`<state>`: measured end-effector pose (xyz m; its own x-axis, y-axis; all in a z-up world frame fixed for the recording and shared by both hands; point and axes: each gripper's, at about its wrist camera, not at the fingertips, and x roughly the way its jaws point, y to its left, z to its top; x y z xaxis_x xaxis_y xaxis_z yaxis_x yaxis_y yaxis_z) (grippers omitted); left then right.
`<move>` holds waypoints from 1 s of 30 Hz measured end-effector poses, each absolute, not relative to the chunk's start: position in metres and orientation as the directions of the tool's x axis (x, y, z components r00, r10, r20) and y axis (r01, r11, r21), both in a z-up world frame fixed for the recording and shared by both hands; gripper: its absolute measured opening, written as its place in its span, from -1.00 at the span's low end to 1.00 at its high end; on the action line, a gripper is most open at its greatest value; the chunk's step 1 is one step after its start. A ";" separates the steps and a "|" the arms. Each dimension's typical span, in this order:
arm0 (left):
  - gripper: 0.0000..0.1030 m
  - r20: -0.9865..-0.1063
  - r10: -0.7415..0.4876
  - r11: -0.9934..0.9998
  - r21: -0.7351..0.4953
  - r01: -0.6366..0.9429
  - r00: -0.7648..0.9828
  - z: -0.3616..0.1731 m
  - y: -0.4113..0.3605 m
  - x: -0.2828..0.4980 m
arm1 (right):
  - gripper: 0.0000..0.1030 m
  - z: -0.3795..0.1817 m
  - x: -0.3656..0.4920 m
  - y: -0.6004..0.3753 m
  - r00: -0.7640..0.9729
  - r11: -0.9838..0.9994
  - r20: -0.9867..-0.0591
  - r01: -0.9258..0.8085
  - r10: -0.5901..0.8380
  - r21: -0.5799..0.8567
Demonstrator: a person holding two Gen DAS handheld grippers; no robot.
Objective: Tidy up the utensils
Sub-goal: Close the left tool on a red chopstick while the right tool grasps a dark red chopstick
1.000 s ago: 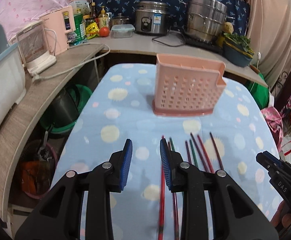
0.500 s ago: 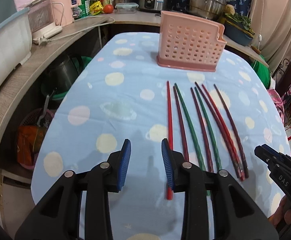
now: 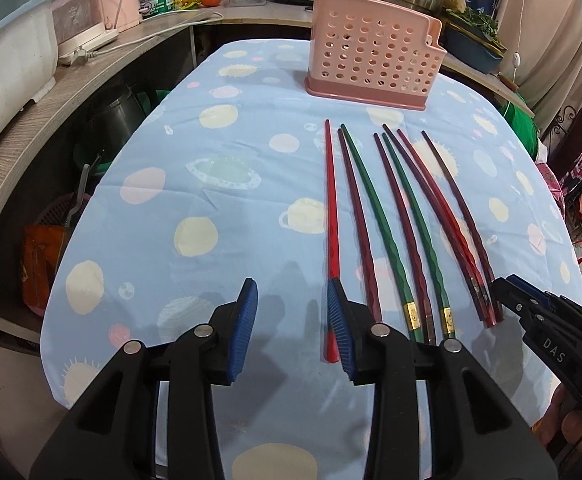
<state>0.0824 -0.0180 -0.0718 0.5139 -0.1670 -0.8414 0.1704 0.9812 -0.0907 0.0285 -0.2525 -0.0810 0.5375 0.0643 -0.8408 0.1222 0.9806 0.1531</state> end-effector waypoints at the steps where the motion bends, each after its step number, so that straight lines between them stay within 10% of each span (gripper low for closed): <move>1: -0.33 -0.843 -0.167 0.981 -0.091 0.171 0.511 -0.073 -0.019 0.082 | -0.61 -0.082 0.028 -0.253 0.537 0.981 -0.841 0.122 0.063 0.151; 30: -0.23 -0.876 -0.196 0.974 -0.121 0.193 0.440 -0.100 -0.028 0.079 | -0.85 -0.089 0.025 -0.256 0.534 0.979 -0.843 0.134 0.060 0.154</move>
<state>0.0792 -0.0275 -0.0996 0.4405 -0.1960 -0.8761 0.1925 0.9738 -0.1211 0.0249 -0.2561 -0.0885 0.5341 0.0595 -0.8433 0.1341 0.9789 0.1540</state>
